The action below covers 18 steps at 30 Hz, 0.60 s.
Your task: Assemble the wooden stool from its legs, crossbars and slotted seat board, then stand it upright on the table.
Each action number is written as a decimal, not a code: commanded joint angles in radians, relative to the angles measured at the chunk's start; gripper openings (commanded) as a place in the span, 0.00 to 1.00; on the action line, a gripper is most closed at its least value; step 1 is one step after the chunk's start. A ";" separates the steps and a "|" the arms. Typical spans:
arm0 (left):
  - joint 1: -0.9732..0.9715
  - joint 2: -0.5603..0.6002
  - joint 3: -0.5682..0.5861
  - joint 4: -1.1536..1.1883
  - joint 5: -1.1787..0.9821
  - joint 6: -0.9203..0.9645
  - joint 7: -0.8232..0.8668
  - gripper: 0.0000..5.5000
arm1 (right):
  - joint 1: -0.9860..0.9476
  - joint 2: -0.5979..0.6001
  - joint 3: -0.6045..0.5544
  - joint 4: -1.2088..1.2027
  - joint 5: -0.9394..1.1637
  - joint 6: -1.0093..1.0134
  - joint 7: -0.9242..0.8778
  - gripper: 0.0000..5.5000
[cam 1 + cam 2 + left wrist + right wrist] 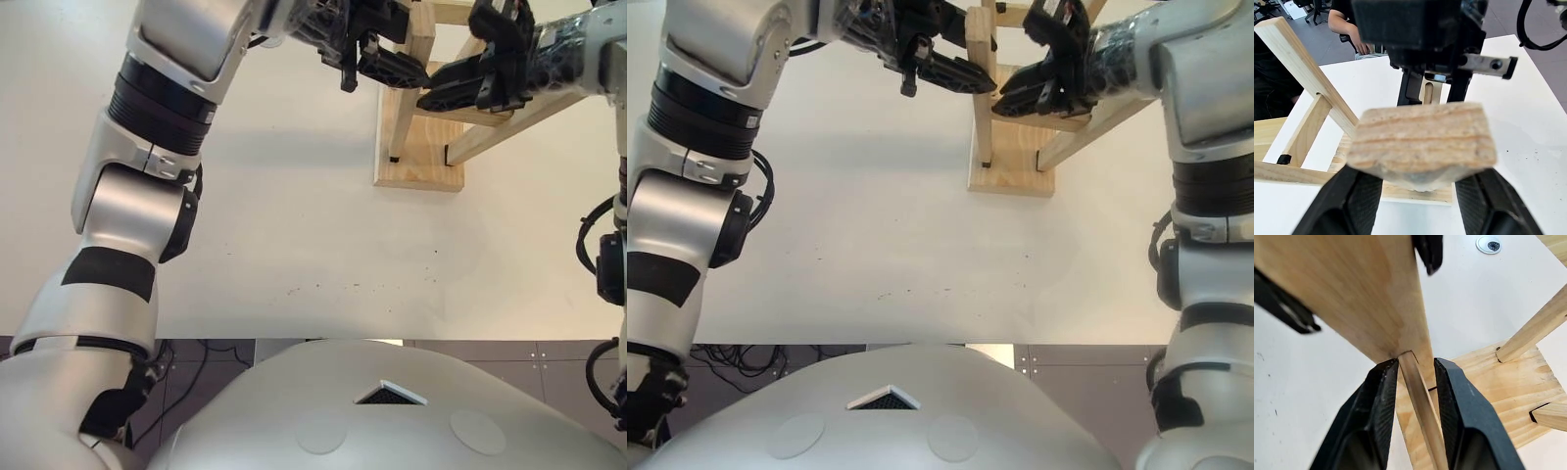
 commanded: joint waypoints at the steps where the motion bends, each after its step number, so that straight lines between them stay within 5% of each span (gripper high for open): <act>1: 0.091 -0.029 0.020 -0.076 -0.052 0.105 0.027 0.37 | -0.179 0.060 -0.062 0.000 0.131 -0.016 0.032 0.24; 9: 0.201 0.028 0.168 -0.294 -0.164 0.208 0.080 0.37 | -0.336 0.001 -0.196 0.275 0.158 -0.077 -0.083 0.24; 18: 0.281 0.087 0.024 -0.422 -0.095 0.158 0.111 0.37 | -0.237 -0.022 -0.224 0.408 0.106 -0.224 -0.215 0.24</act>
